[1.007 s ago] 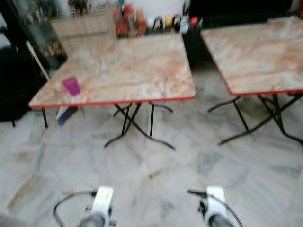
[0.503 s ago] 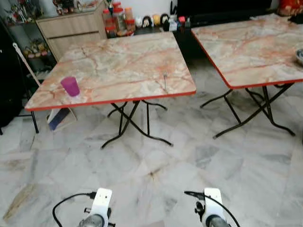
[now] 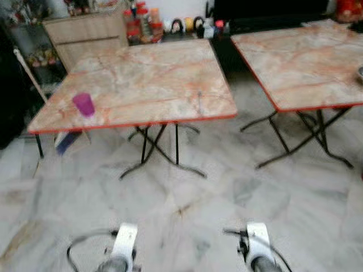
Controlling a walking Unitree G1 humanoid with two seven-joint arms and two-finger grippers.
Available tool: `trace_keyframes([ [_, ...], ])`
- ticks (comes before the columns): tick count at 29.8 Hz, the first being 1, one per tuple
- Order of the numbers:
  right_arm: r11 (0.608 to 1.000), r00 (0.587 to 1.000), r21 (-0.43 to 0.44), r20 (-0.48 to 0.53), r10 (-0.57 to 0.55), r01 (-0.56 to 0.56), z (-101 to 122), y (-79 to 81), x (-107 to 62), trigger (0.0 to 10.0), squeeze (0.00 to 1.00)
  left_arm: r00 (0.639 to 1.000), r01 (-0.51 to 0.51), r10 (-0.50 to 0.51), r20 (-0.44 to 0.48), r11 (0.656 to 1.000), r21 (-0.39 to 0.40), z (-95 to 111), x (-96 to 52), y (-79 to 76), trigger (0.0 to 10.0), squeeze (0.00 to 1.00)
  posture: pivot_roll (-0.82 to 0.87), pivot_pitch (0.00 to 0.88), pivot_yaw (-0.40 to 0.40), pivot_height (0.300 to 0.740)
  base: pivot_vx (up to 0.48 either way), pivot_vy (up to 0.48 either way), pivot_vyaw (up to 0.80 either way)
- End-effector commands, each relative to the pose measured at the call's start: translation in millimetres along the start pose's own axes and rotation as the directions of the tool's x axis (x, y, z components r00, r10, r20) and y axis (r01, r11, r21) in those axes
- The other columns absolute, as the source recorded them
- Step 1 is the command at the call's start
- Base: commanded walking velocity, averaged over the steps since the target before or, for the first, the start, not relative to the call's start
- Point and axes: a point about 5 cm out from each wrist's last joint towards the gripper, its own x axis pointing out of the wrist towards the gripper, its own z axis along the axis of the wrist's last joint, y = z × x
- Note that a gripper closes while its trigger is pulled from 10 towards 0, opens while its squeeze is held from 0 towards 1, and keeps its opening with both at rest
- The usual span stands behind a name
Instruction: Setting the table
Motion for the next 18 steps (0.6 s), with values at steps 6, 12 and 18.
trace_keyframes([
  [6, 0.998, 1.0, -0.059, 0.023, -0.001, 0.003, 2.2, -5.1, -0.1, 10.0, 0.0, 1.0, 0.0, 0.0, 0.016, 1.0, 0.004, 6.5, 1.4, -2.8, 10.0, 0.0, -0.05, 0.0, 0.095, 0.74, 0.346, 0.0, 0.0],
  [12, 0.999, 1.0, -0.035, 0.029, -0.009, 0.01, 5.0, -6.1, 0.6, 10.0, 0.0, 1.0, 0.003, -0.003, 0.015, 1.0, 0.001, 6.2, 1.4, -4.4, 10.0, 0.0, -0.05, 0.0, 0.093, 0.74, 0.313, 0.0, 0.0],
  [18, 0.996, 0.999, -0.092, 0.04, 0.004, 0.0, 6.9, -5.5, 0.8, 10.0, 0.0, 1.0, 0.002, -0.002, 0.016, 1.0, -0.005, 6.5, 1.5, -5.5, 10.0, 0.0, -0.05, 0.0, 0.087, 0.74, 0.348, 0.0, 0.0],
])
